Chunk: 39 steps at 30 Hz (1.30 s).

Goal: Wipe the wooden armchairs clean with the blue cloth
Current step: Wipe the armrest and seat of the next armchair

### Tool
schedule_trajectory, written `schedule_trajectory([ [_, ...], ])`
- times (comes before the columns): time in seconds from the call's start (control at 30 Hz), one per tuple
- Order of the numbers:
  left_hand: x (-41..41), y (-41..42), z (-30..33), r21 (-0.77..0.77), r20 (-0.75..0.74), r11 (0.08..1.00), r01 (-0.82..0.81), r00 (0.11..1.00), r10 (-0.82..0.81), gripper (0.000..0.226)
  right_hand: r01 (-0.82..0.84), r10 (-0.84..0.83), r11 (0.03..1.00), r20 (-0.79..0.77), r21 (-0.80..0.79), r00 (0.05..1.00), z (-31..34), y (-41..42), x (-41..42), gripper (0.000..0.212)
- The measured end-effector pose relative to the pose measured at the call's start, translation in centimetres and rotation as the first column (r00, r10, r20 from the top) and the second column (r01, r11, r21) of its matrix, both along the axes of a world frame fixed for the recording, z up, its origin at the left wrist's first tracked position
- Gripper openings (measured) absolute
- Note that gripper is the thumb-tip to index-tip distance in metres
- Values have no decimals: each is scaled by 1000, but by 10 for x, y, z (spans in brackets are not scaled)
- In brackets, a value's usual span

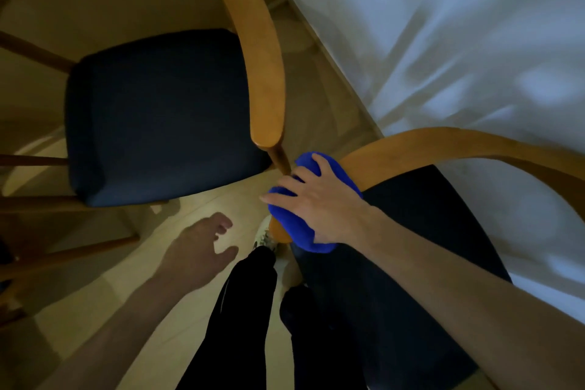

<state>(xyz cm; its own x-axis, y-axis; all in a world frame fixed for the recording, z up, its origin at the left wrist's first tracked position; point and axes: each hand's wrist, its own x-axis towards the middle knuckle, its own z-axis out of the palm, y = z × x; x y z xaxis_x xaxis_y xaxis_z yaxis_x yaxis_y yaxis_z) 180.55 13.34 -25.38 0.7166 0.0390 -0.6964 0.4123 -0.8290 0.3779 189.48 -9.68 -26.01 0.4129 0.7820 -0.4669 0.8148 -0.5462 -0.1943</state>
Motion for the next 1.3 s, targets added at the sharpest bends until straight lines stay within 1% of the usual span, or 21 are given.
schedule_trajectory([
  [0.07, 5, 0, -1, 50, 158, 998, -27, 987, 19, 33, -45, 46, 998, -27, 43, 999, 0, 7, -7, 97],
  [0.1, 7, -1, -2, 70, 233, 996, -59, 972, 41, 34, -67, 69, 996, -35, 65, 997, -1, 12, -14, 90],
  [0.17, 11, 0, -2, 124, 331, 986, -109, 942, 62, 35, -122, 126, 987, -39, 105, 991, -4, 28, -30, 68],
  [0.23, 12, 1, -5, 180, 369, 978, -107, 929, 34, 35, -163, 169, 978, -38, 130, 985, -9, 39, -43, 43],
  [0.27, 12, 3, -6, 201, 375, 975, -91, 927, 9, 35, -170, 177, 975, -37, 140, 984, -12, 41, -45, 35],
  [0.33, 11, 6, -8, 220, 386, 974, -50, 922, -40, 35, -195, 204, 964, -34, 182, 978, -15, 38, -42, 32],
  [0.4, 11, 7, -7, 223, 388, 975, -11, 918, -78, 35, -225, 237, 945, -22, 238, 971, -18, 30, -33, 38],
  [0.47, 13, 7, -7, 211, 372, 977, 21, 923, -100, 36, -212, 226, 932, -14, 293, 974, -21, 21, -20, 55],
  [0.53, 17, 2, -5, 191, 362, 980, 48, 925, -115, 37, -146, 153, 943, 0, 297, 988, -23, 6, -5, 76],
  [0.6, 20, -5, -4, 161, 376, 983, 89, 915, -144, 37, -63, 69, 964, -18, 258, 997, -24, -12, 10, 90],
  [0.7, 27, -20, -5, 98, 396, 984, 146, 902, -173, 36, 57, -59, 977, 6, 204, 998, -23, -44, 28, 97],
  [0.8, 37, -36, -6, 31, 445, 978, 206, 873, -198, 30, 140, -147, 979, 37, 146, 988, -18, -72, 44, 102],
  [0.9, 48, -50, -5, 5, 522, 961, 278, 818, -240, 28, 203, -209, 974, 60, 103, 976, -14, -93, 55, 104],
  [0.97, 54, -59, -4, -10, 537, 941, 339, 795, -281, 40, 241, -247, 967, 57, 83, 967, -10, -105, 61, 103],
  [1.03, 59, -69, -3, 7, 533, 920, 391, 777, -334, 58, 282, -286, 956, 55, 76, 957, -9, -116, 64, 101],
  [1.1, 62, -82, -4, 69, 522, 903, 425, 756, -396, 82, 312, -317, 947, 69, 72, 946, -10, -121, 64, 100],
  [1.17, 64, -96, -9, 140, 463, 873, 467, 749, -474, 109, 340, -347, 937, 98, 80, 933, -11, -118, 59, 100],
  [1.2, 64, -103, -12, 166, 433, 855, 491, 743, -511, 118, 358, -366, 930, 114, 79, 924, -10, -115, 56, 100],
  [1.23, 63, -110, -16, 191, 407, 838, 511, 736, -541, 124, 376, -383, 924, 124, 72, 916, -9, -112, 54, 101],
  [1.3, 60, -120, -22, 258, 354, 808, 530, 726, -589, 130, 400, -402, 916, 128, 37, 907, -7, -108, 51, 103],
])
